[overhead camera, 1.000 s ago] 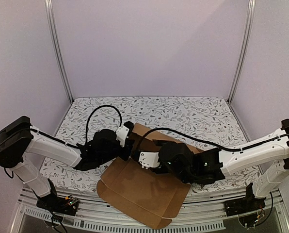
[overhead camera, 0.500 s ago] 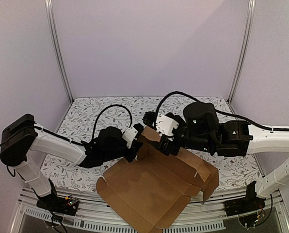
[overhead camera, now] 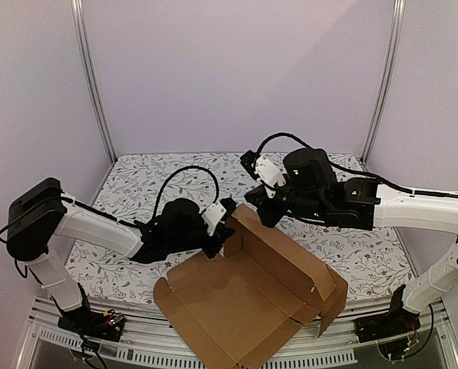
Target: Fold the paper box
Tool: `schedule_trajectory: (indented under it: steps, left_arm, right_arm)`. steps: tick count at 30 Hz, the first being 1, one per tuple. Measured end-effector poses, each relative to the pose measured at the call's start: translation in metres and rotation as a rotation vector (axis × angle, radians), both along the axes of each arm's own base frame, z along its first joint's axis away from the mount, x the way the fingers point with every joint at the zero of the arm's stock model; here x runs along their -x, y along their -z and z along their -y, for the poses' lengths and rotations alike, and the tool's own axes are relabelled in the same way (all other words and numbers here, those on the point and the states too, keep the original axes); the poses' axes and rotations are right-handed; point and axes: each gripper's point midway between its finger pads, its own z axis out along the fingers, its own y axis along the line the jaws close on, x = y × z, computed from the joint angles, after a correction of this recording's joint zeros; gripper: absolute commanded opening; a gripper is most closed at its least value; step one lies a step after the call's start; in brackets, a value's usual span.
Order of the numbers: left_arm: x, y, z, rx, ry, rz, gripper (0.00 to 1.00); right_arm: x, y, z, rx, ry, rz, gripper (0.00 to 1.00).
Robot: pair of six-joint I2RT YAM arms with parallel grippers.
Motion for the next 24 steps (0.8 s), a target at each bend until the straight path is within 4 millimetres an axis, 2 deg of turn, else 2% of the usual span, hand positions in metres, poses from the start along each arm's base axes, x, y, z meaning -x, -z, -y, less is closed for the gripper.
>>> schedule_trajectory:
  steps: [6,20,24]
  left_arm:
    - [0.000,0.000,0.000,0.001,0.002,0.000,0.00]
    - [0.003,0.001,-0.004,0.037,0.000,0.019,0.01]
    - [0.004,0.002,-0.006,0.053,-0.006,0.019,0.05]
  right_arm:
    - [-0.004,0.021,-0.015,-0.030,0.004,-0.071,0.00]
    - [-0.019,0.051,-0.035,-0.072,0.009,-0.142,0.00]
    - [-0.021,0.057,-0.044,-0.094,-0.006,-0.154,0.00]
